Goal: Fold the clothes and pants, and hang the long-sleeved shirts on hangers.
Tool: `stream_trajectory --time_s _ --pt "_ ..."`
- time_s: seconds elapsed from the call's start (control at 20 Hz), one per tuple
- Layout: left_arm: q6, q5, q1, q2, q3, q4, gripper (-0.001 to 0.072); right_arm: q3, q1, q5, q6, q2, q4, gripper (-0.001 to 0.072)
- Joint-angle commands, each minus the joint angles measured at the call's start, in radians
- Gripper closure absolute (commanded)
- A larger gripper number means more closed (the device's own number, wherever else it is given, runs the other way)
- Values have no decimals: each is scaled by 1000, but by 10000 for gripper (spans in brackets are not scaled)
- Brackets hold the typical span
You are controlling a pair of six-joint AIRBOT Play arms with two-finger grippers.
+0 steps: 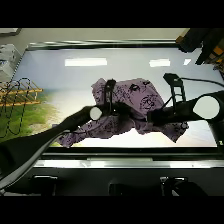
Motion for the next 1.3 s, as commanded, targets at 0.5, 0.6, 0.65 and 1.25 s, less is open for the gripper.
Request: stream_trajectory --time_s 0.5,0.6,0.65,1.25 --pt "60 -309 240 670 138 101 681 868 1 -6 -54 -336 69 669" --pt "-34 -562 249 652 121 147 681 852 1 223 -58 -337 118 668" --pt "-61 -644 249 637 81 153 681 807 1 322 -58 -338 168 668" --pt "-111 -429 172 330 -423 -13 680 -67 144 -142 -82 -414 78 667"
